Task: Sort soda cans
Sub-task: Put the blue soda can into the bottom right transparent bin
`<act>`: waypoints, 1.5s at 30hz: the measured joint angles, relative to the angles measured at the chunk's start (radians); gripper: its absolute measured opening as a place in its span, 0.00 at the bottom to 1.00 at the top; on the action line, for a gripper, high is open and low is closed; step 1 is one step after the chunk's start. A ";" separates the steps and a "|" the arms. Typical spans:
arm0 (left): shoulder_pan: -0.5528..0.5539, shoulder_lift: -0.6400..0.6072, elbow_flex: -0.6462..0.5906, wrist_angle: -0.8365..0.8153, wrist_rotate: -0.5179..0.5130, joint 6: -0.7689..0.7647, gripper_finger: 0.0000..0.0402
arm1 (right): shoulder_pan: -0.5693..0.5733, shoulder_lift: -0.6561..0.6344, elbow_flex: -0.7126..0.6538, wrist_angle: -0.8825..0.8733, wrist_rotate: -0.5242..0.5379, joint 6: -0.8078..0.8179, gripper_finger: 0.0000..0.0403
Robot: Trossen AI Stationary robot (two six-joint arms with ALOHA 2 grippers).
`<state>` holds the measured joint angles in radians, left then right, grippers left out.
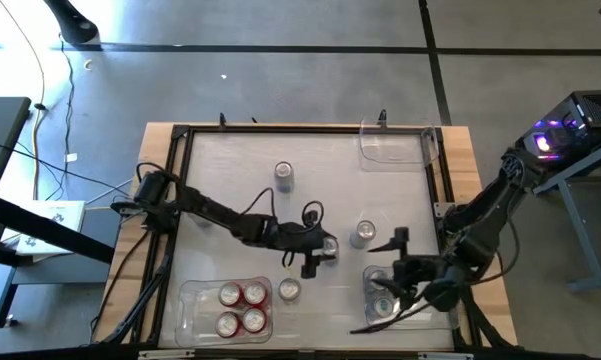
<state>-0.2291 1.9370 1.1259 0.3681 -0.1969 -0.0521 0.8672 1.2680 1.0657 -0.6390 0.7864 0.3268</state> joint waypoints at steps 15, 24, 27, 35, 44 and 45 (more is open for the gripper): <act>0.007 -0.013 0.016 -0.019 0.158 -0.025 0.77 | -0.248 0.053 -0.238 0.541 -0.266 -0.257 0.80; -0.031 -0.217 0.018 -0.277 -0.084 -0.016 0.78 | -0.408 0.062 -0.331 0.715 -0.419 -0.225 0.80; -0.055 -0.272 0.018 -0.373 -0.202 -0.027 0.78 | -0.438 0.080 -0.330 0.721 -0.454 -0.219 0.80; -0.114 -0.303 0.018 -0.456 -0.329 -0.060 0.78 | -0.464 0.178 -0.330 0.746 -0.553 -0.204 0.80; -0.127 -0.297 0.018 -0.462 -0.342 -0.112 0.78 | -0.462 0.205 -0.317 0.784 -0.552 -0.205 0.62; -0.127 -0.297 0.018 -0.462 -0.343 -0.113 0.78 | -0.461 0.197 -0.311 0.775 -0.552 -0.210 0.57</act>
<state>-0.3557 1.6398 1.1435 -0.0937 -0.5400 -0.1653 0.4058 1.4649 0.7551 0.1356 0.2344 0.1164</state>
